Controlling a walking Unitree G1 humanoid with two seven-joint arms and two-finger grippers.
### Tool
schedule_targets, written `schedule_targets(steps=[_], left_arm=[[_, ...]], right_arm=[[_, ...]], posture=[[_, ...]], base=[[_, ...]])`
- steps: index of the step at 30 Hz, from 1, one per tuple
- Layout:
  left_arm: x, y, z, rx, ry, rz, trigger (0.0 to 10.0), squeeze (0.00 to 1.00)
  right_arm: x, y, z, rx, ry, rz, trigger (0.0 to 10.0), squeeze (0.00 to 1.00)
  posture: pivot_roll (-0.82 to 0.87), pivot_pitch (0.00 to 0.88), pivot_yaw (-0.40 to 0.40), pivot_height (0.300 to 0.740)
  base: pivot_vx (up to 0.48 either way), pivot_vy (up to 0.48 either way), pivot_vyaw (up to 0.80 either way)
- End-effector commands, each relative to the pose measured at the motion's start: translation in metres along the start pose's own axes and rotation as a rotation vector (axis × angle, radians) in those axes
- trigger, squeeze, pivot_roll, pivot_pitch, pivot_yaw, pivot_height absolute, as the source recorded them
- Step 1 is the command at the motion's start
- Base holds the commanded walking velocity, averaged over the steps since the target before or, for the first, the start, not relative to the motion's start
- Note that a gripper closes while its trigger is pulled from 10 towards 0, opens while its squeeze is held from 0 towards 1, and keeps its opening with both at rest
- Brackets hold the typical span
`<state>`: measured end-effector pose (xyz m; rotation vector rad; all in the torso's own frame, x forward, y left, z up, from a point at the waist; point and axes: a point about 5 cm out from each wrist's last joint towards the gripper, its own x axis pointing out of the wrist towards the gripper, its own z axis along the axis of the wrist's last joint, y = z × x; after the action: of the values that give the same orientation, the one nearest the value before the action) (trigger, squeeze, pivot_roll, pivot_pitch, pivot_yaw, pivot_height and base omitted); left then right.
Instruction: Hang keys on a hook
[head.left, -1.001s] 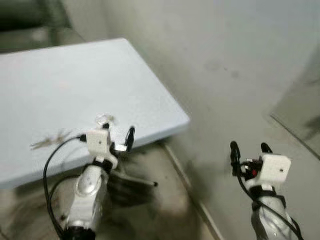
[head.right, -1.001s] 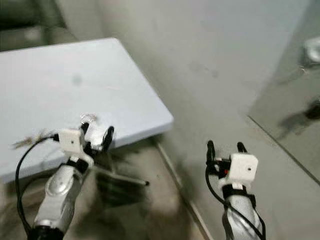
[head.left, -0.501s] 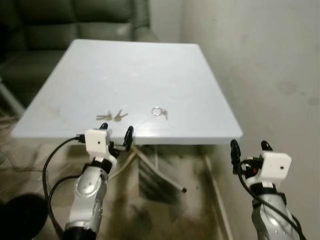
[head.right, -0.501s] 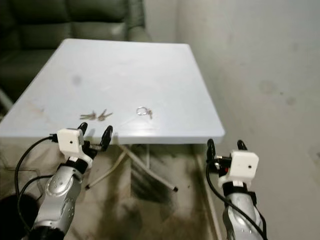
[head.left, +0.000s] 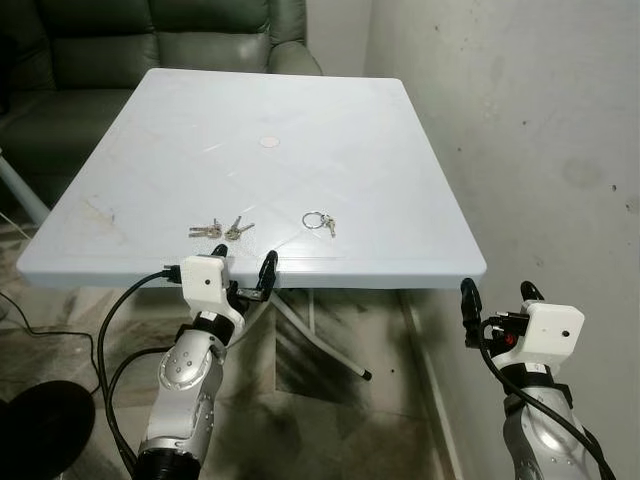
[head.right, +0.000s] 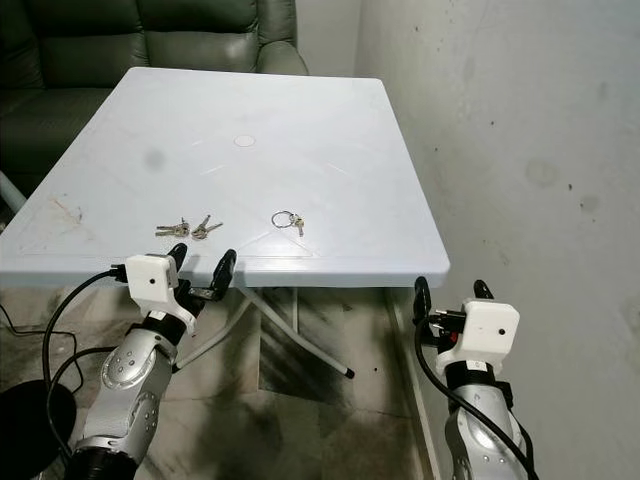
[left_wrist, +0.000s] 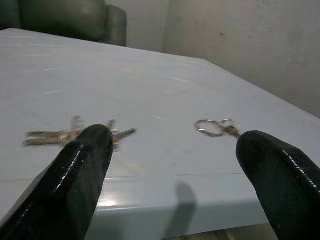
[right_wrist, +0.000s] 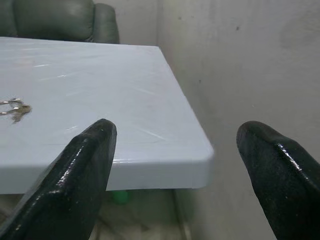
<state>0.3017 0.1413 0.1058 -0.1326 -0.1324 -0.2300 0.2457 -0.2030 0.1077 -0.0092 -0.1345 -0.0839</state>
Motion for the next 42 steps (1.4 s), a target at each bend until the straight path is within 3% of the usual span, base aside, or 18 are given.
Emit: schedule_targets(steps=[1, 26, 32, 42], left_arm=[[0.0003, 0.0052, -0.0001, 0.001, 0.011, 0.008, 10.0, 0.0], [0.0034, 0.0074, 0.0029, -0.011, 0.007, 0.021, 10.0, 0.0], [0.0032, 0.0074, 0.003, -0.011, 0.006, 0.021, 10.0, 0.0], [0.0056, 0.0079, -0.0001, -0.009, 0.051, 0.045, 10.0, 0.0]], right_arm=[[0.0005, 0.0022, 0.0009, 0.017, 0.0, 0.017, 10.0, 0.0], [-0.0012, 0.0063, 0.0023, 0.042, 0.006, 0.051, 10.0, 0.0], [-0.0002, 0.006, 0.0028, -0.007, 0.01, 0.066, 10.0, 0.0], [0.0011, 0.0062, 0.0015, -0.023, 0.025, 0.071, 10.0, 0.0]], posture=[[0.04, 0.079, -0.044, 0.74], [0.04, 0.098, -0.051, 0.74], [0.04, 0.101, -0.052, 0.74], [0.04, 0.1, -0.054, 0.74]], base=[[0.0, 0.307, 0.0], [0.0, 0.403, 0.0], [0.0, 0.469, 0.0], [0.0, 0.094, 0.74]])
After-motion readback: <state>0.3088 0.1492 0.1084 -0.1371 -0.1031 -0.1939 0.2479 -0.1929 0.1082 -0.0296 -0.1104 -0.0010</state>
